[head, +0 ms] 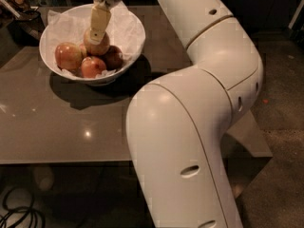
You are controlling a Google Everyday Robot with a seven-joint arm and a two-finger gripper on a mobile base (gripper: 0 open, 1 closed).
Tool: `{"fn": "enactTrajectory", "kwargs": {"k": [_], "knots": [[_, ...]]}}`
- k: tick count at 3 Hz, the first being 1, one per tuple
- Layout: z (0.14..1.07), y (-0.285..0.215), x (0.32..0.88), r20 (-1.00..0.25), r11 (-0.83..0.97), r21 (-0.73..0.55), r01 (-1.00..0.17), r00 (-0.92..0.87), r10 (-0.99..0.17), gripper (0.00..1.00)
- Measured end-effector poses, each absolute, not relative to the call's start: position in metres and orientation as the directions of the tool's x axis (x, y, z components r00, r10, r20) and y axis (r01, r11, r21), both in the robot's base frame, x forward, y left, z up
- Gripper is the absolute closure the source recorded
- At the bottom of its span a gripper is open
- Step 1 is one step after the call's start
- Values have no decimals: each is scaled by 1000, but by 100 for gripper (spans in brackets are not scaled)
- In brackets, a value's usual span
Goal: Pick apple from white bowl
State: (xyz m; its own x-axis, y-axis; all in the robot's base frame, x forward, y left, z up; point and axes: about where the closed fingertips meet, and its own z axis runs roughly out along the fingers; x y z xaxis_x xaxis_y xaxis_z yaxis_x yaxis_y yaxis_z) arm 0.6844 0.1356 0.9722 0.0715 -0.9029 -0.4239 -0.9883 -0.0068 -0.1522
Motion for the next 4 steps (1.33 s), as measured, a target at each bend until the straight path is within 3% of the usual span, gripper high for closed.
{"fn": "enactTrajectory", "kwargs": {"k": [4], "knots": [[936,147,682,-442,-11,-49,-999,32,-896,42]]}}
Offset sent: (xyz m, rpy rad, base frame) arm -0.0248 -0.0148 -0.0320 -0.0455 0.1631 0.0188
